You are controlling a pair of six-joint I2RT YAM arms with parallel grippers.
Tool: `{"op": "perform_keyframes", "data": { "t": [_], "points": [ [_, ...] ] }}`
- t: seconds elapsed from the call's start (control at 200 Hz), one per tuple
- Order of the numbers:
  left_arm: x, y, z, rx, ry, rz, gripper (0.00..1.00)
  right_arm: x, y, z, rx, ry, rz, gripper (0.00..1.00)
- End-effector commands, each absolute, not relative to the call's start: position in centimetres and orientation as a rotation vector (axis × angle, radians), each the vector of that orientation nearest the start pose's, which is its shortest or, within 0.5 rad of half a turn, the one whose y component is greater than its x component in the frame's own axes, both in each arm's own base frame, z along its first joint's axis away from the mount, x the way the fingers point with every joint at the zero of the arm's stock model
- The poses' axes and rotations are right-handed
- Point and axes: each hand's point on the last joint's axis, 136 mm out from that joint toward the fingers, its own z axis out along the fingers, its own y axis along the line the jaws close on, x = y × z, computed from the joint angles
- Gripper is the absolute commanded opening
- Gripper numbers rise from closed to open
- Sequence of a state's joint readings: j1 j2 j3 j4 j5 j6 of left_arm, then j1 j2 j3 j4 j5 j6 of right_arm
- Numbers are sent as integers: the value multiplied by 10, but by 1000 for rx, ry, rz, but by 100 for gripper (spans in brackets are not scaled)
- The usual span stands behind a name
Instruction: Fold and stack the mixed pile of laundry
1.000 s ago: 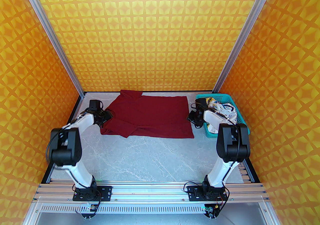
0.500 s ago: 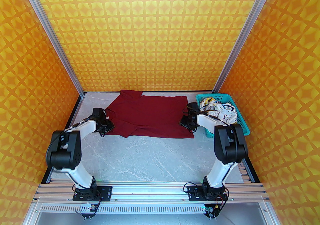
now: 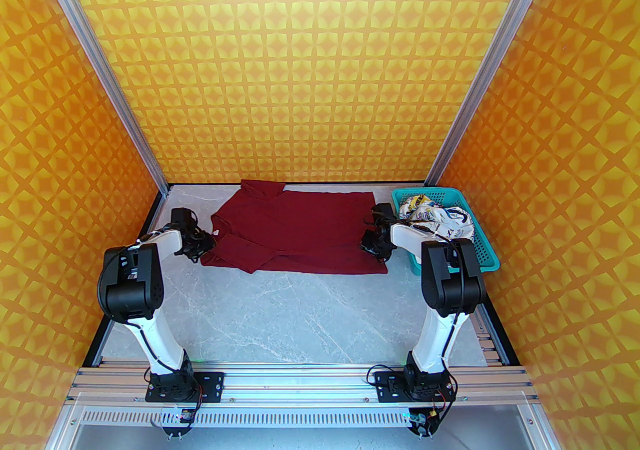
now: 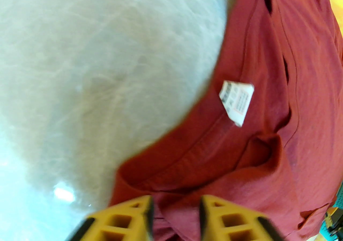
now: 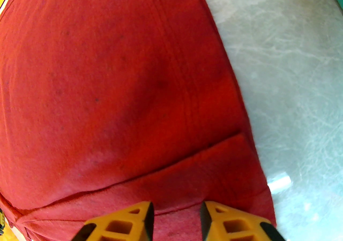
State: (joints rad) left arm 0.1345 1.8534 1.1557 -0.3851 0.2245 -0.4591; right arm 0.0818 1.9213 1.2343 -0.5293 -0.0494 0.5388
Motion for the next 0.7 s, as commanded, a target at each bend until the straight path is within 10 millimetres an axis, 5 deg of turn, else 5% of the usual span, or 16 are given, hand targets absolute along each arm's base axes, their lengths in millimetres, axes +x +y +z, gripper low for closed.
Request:
{"op": "perform_keyframes", "data": {
  "t": [0.0, 0.165, 0.325, 0.7],
  "points": [
    [414, 1, 87, -641, 2523, -442, 47, 411, 35, 43, 605, 2734, 185, 37],
    [368, -68, 77, -655, 2579, -566, 47, 402, 42, 55, 605, 2712, 246, 37],
    [341, -107, 52, -815, 2558, -667, 51, 398, 47, 52, 604, 2717, 268, 37],
    [365, -145, 47, -801, 2543, -722, 49, 399, 51, 51, 581, 2719, 299, 37]
  ]
}}
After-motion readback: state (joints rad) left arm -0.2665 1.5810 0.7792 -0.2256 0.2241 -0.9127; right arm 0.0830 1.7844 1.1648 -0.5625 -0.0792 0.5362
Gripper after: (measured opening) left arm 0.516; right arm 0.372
